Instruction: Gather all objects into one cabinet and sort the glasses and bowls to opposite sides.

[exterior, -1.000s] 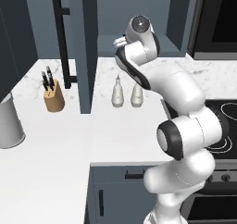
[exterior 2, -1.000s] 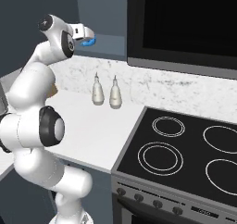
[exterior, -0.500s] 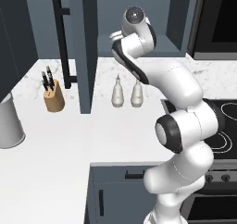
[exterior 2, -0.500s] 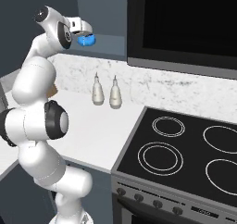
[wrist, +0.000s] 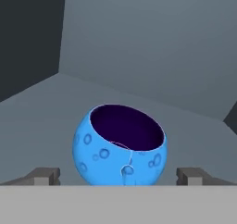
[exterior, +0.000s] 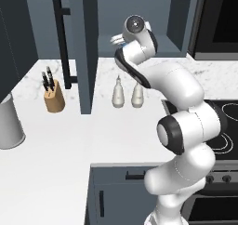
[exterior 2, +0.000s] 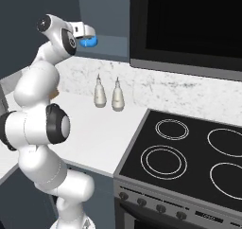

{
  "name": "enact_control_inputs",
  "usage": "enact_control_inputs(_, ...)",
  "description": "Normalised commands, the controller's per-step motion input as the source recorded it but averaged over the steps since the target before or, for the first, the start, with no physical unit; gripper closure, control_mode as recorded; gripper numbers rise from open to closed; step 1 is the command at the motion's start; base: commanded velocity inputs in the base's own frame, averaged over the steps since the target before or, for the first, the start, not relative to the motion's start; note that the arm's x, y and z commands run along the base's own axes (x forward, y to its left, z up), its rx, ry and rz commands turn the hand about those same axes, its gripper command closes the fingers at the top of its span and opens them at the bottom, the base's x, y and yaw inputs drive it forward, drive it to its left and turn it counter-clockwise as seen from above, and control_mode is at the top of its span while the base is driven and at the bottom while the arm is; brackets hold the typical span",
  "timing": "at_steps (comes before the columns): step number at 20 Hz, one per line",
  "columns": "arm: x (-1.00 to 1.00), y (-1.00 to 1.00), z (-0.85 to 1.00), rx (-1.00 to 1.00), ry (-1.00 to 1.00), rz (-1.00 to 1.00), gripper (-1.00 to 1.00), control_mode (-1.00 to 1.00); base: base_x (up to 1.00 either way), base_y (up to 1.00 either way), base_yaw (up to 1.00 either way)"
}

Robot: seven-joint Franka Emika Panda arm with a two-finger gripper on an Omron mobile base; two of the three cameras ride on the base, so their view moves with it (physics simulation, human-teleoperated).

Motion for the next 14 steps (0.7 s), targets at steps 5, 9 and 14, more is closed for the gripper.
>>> enact_control_inputs(5, 0.01, 0.00, 0.00, 0.00, 0.08, -0.04, -1.00, -1.00, 0.00, 0.00, 0.00)
enact_control_inputs(9, 0.16, 0.00, 0.00, 0.00, 0.07, 0.00, -1.00, -1.00, 0.00, 0.00, 0.00)
enact_control_inputs(14, 0.17, 0.00, 0.00, 0.00, 0.06, 0.00, -1.00, -1.00, 0.00, 0.00, 0.00)
